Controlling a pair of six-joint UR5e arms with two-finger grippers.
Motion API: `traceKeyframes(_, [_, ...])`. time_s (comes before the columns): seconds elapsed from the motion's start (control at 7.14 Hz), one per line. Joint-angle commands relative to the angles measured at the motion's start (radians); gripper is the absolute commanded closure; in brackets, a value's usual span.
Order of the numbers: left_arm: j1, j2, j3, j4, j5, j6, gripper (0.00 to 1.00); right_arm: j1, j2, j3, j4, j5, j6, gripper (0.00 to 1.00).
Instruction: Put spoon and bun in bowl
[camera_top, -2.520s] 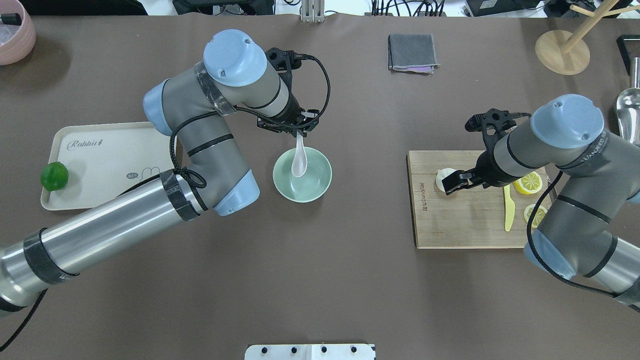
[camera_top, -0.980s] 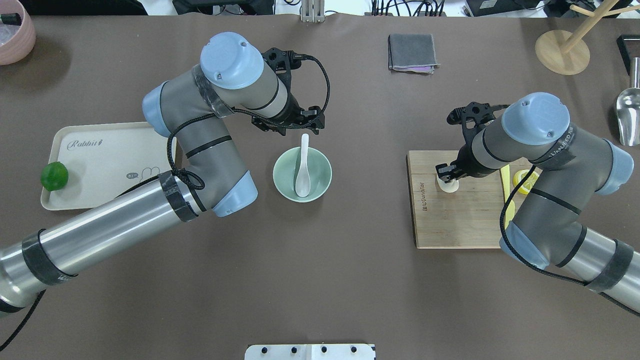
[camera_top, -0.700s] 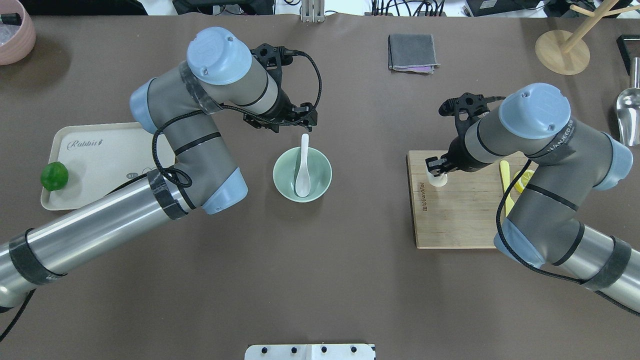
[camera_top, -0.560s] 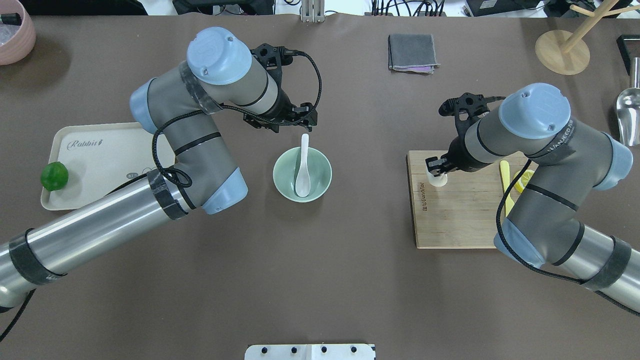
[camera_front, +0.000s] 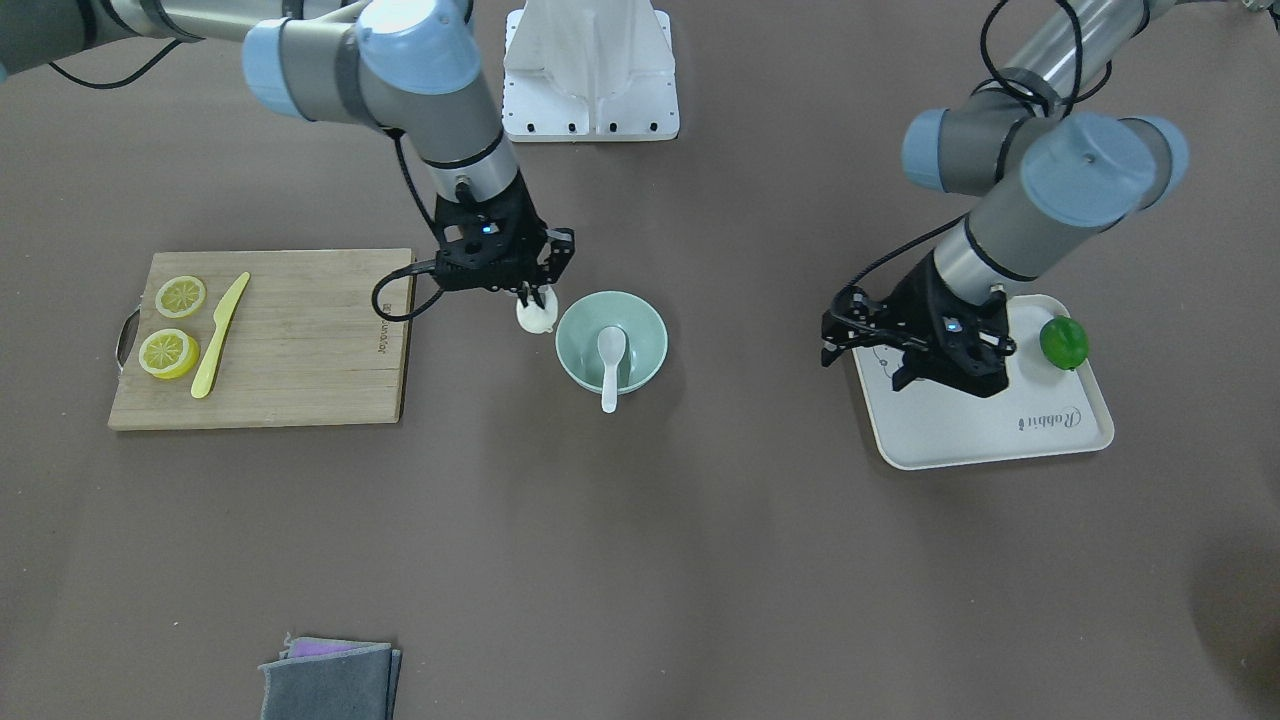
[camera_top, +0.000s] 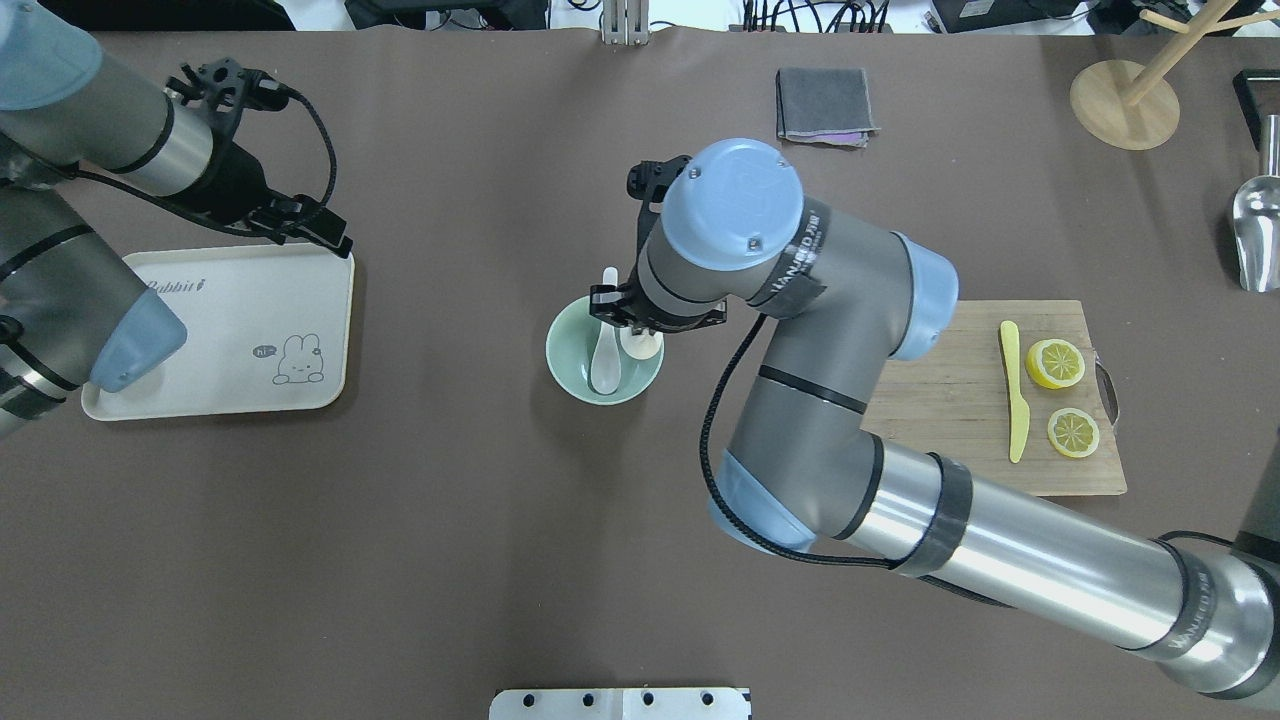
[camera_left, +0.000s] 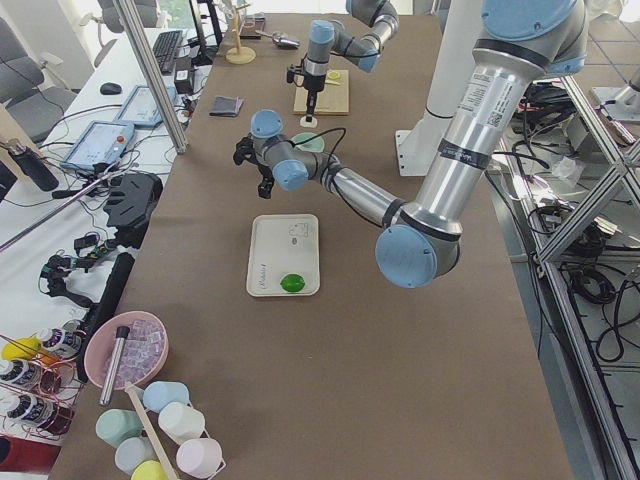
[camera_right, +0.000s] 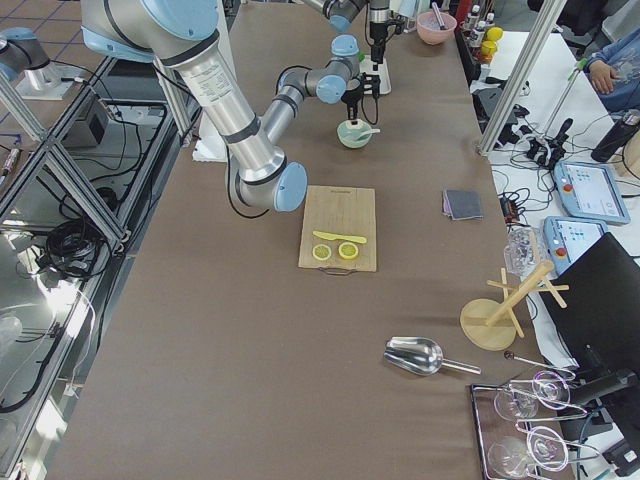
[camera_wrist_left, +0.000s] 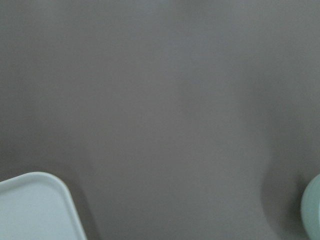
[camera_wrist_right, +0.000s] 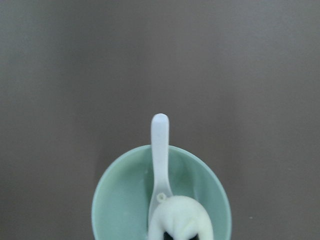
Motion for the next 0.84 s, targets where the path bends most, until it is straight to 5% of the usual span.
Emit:
traceKeyframes(0.0, [-0.018, 0.030, -0.005, 0.002, -0.003, 0.033, 0.05, -0.028, 0.056, -0.137, 0.125, -0.052, 0.045, 0.15])
traceKeyframes(0.14, [-0.018, 0.030, -0.005, 0.003, -0.003, 0.033, 0.03, -0.025, 0.038, -0.125, 0.136, -0.046, 0.048, 0.00])
traceKeyframes(0.7, [-0.109, 0.056, -0.027, 0.058, -0.006, 0.069, 0.03, 0.197, -0.348, 0.270, 0.031, 0.209, -0.162, 0.00])
